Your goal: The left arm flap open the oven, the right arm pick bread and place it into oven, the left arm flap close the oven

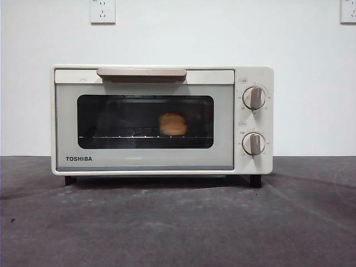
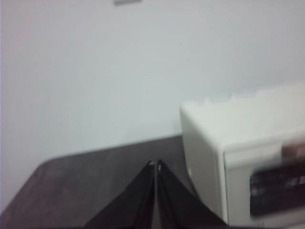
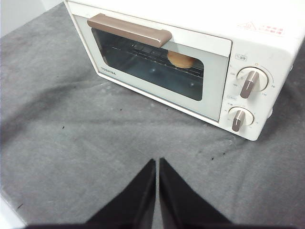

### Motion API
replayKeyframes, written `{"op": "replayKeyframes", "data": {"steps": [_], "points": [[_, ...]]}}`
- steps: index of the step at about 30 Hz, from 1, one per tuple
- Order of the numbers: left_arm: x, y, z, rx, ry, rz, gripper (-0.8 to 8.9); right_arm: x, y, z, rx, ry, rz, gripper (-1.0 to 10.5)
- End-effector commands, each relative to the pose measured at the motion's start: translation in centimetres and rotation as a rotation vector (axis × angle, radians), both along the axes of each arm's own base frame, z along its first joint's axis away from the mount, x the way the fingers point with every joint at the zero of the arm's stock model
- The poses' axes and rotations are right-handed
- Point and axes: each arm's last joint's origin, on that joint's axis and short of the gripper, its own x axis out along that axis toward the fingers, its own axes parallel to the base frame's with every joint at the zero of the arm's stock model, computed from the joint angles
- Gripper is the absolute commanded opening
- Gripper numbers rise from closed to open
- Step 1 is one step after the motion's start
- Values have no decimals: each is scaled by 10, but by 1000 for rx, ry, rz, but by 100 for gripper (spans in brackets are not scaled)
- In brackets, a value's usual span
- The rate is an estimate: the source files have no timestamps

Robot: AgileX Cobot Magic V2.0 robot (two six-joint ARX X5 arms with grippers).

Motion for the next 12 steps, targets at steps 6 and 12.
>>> {"op": "replayKeyframes", "data": {"steps": [6, 12], "points": [[4, 1, -64, 38, 91, 16, 19, -1, 1, 4, 20, -6, 5, 6], [6, 1, -93, 38, 139, 16, 19, -1, 1, 4, 20, -6, 5, 6]]}}
